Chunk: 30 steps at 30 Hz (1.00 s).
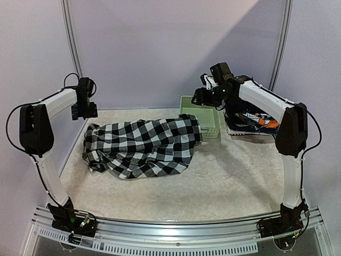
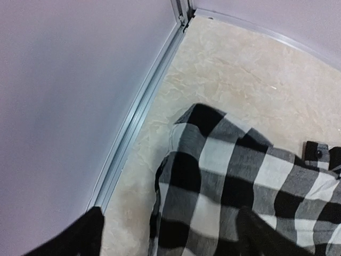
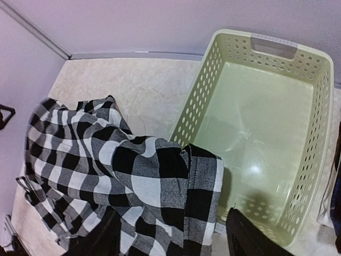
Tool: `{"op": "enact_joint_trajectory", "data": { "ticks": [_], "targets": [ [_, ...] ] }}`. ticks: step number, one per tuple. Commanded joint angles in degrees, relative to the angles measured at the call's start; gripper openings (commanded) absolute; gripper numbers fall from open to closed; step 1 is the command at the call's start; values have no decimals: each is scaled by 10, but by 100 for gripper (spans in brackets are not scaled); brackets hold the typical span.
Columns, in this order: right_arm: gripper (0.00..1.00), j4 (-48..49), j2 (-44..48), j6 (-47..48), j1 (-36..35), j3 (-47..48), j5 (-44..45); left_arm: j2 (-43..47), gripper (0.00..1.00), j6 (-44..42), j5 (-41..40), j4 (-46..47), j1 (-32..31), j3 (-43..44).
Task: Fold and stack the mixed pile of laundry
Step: Flatten out the crumpled shirt at the center of the board, then pick up the flattened shirt from the center of the board.
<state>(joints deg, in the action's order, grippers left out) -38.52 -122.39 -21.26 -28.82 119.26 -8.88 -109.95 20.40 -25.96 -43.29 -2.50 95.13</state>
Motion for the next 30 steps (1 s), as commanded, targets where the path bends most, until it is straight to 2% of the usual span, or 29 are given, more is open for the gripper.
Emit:
{"op": "enact_joint_trajectory", "data": {
  "ticks": [1,6,11,14,19,23,30],
  "targets": [
    [82,-39,8,22,1,14,14,53,100,-23,-11,-24,-25,0],
    [98,-32,56,28,1,-39,32,130,100,-9,-54,-49,-67,-81],
    [99,7,110,28,-9,-135,31,223,93,16,-1,-15,-90,-217],
    [99,44,149,24,-21,-198,36,283,90,25,59,32,-100,-303],
    [99,79,201,34,-51,-271,43,368,84,30,109,105,-106,-427],
    [99,91,226,33,-68,-308,36,379,82,47,103,136,-102,-488],
    [99,110,257,27,-86,-350,29,346,75,69,146,218,-74,-540]
  ]
}}
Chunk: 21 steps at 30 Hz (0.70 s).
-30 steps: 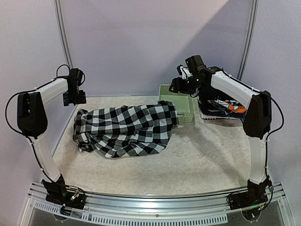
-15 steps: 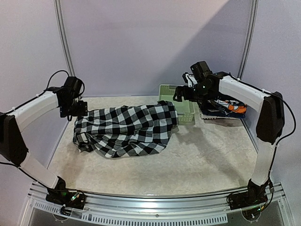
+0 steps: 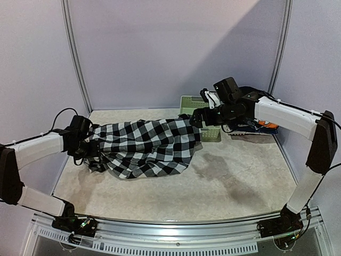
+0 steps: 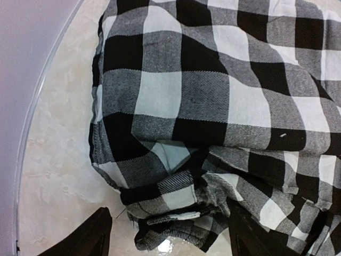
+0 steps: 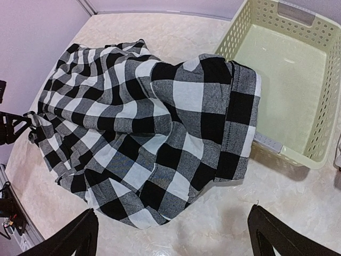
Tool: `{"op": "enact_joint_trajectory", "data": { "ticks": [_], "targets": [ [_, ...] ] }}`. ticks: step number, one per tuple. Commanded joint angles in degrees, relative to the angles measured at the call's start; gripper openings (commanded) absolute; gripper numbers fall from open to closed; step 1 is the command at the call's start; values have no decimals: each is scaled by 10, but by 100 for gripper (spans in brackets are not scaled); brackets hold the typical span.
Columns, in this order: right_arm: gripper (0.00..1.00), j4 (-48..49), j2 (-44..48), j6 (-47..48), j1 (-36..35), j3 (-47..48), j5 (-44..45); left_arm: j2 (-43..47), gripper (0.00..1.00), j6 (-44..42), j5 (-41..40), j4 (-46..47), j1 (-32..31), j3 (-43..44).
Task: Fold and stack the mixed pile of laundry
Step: Pick up the flattened shirt from the center of the board.
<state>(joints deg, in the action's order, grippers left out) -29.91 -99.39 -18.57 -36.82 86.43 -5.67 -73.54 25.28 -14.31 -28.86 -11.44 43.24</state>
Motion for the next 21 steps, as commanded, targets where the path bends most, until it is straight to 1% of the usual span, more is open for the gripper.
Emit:
{"op": "enact_joint_trajectory", "data": {
  "ticks": [1,4,7,9,10,11,12,14,15,21],
  "targets": [
    [99,26,30,-1,-6,-26,-4,-23,74,22,31,86,19,-24],
    [99,25,33,-3,-8,-31,-7,-38,67,28,37,109,27,-28],
    [99,23,35,-3,-10,-34,-7,-49,56,25,42,136,29,-32],
    [99,23,37,-3,-10,-36,-6,-60,39,12,58,154,28,-29],
    [99,24,37,-3,-10,-37,-7,-66,29,5,74,161,28,-26],
    [99,23,37,-3,-10,-37,-7,-68,16,2,81,165,28,-24],
    [99,22,37,-3,-10,-37,-6,-67,11,-1,90,169,26,-24],
    [99,22,37,-3,-10,-39,-4,-55,3,-2,95,174,19,-25],
    [99,22,38,-3,-10,-40,-3,-46,0,-4,95,173,13,-26],
    [99,24,43,-7,-10,-45,-2,32,0,-14,78,128,-40,-14]
  ]
}}
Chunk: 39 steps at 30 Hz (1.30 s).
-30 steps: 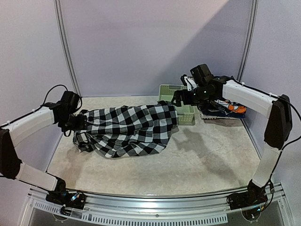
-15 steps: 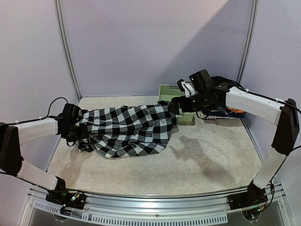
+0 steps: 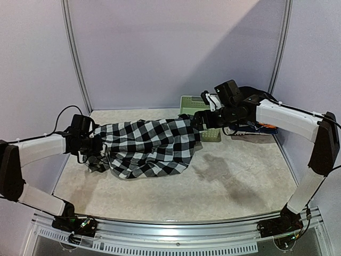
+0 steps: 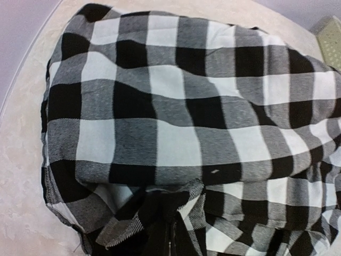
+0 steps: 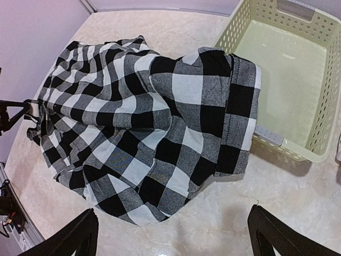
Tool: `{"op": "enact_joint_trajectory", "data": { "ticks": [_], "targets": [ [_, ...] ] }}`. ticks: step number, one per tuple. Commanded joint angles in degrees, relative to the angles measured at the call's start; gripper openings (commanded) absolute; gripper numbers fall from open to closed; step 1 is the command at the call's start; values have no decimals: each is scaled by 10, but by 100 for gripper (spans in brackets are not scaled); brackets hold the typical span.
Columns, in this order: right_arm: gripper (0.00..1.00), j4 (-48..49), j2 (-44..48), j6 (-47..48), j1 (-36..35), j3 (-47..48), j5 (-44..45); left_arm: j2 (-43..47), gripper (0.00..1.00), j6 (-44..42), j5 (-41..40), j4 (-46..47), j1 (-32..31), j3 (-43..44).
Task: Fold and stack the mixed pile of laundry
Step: Pick up the flattened shirt from the center of the board, then pass from the left arm to the right
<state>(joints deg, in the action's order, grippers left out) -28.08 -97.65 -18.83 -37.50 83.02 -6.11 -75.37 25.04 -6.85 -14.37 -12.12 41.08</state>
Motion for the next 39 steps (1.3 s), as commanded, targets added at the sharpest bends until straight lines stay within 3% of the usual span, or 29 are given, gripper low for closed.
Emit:
{"op": "enact_joint_trajectory", "data": {
  "ticks": [1,10,15,22,27,29,39],
  "targets": [
    [99,6,26,-6,-4,-11,1,66,0,-13,2,-26,-46,11],
    [99,35,66,-6,-7,-33,-27,156,0,-29,44,-76,-194,87],
    [99,57,106,11,-7,-51,-75,172,0,-62,51,-109,-301,174],
    [99,74,186,48,-8,-73,-216,153,0,-103,96,-127,-450,327],
    [99,103,244,78,-34,-104,-321,101,0,-122,170,-128,-498,411],
    [99,124,264,92,-56,-123,-332,81,0,-124,164,-130,-514,432],
    [99,199,301,182,-152,-178,-280,40,0,-127,140,-113,-544,428]
  ]
}}
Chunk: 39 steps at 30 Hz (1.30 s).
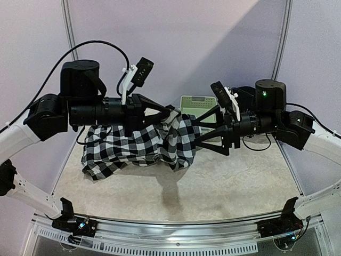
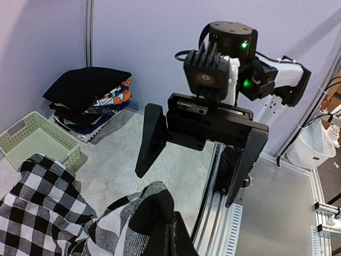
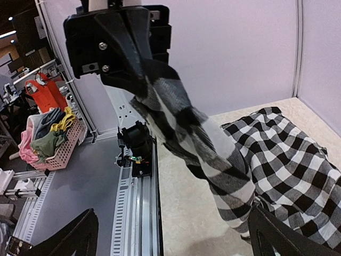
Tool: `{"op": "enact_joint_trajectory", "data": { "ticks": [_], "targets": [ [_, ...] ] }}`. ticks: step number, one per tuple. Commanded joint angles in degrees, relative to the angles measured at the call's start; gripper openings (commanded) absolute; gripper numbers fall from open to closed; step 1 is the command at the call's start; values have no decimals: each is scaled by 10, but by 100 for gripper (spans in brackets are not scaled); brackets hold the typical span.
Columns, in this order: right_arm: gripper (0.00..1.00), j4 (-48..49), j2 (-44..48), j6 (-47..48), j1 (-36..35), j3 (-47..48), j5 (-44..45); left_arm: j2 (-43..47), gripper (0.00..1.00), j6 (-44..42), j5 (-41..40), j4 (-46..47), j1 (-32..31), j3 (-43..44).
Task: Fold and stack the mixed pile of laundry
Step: Pass from the left arm to the right
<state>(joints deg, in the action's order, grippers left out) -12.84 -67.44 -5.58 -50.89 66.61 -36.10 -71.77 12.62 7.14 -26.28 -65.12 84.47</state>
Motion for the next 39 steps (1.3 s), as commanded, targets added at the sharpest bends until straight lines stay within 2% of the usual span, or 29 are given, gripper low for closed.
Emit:
{"op": "enact_joint_trajectory", "data": {
  "ticks": [1,8,14,18,23,28,35,39],
  "targets": [
    [99,57,-6,68,-24,-16,25,5,0,5,-9,12,-14,-11],
    [99,106,-53,97,-66,-23,83,7,0,105,-92,95,-14,-75],
    [99,201,-40,16,-87,-99,320,1,0,267,-282,146,-17,-141],
    [99,232,-20,3,-129,-143,447,6,0,325,-379,184,-16,-176],
    [99,311,-56,66,-200,-162,535,3,0,377,-398,223,-15,-189],
    [94,407,-136,107,-213,-153,574,0,0,437,-394,237,-14,-198],
    [75,518,-229,134,-215,-120,591,8,0,485,-381,248,-13,-211],
    [65,522,-263,146,-215,-85,590,8,0,495,-386,253,-13,-217]
  ]
}}
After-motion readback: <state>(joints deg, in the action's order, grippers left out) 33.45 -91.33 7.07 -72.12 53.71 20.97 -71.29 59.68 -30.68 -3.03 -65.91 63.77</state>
